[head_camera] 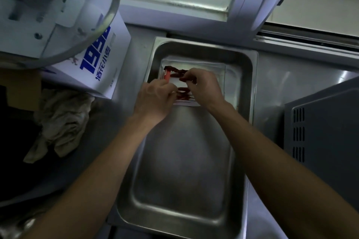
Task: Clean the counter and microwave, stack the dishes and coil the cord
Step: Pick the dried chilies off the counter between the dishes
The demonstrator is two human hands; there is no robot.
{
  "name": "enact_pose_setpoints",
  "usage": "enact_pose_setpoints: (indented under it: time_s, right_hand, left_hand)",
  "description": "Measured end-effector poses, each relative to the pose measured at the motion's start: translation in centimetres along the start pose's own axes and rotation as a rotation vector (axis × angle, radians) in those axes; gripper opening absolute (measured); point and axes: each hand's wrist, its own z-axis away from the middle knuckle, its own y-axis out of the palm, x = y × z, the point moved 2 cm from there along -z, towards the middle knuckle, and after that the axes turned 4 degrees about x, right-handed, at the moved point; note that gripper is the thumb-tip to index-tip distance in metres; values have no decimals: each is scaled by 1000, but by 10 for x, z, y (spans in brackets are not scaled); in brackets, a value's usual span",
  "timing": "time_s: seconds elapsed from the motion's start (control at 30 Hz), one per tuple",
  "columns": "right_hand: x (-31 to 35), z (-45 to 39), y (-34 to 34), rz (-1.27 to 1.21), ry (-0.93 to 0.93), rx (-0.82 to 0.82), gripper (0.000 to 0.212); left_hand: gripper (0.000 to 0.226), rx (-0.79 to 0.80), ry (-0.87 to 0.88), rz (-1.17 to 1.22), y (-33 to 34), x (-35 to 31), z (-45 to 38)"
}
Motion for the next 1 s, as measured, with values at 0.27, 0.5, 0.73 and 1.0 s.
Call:
enact_pose_setpoints:
  time_s: [0.27, 0.5, 0.73, 1.0]
  right_hand:
    - [7, -2, -5, 98, 0, 24, 18]
    - [32, 110, -56, 66, 31, -100, 23]
    - [47, 241, -67, 126, 116, -105, 33]
    - [28, 357, -69, 175, 195, -121, 33]
  left_hand:
    - [17, 30, 11, 39, -3, -8, 19]
    - [25, 45, -26, 163, -21, -53, 67]
    - [29, 76, 43, 148, -25, -88, 137]
    - [26, 92, 178, 76, -14, -137, 206]
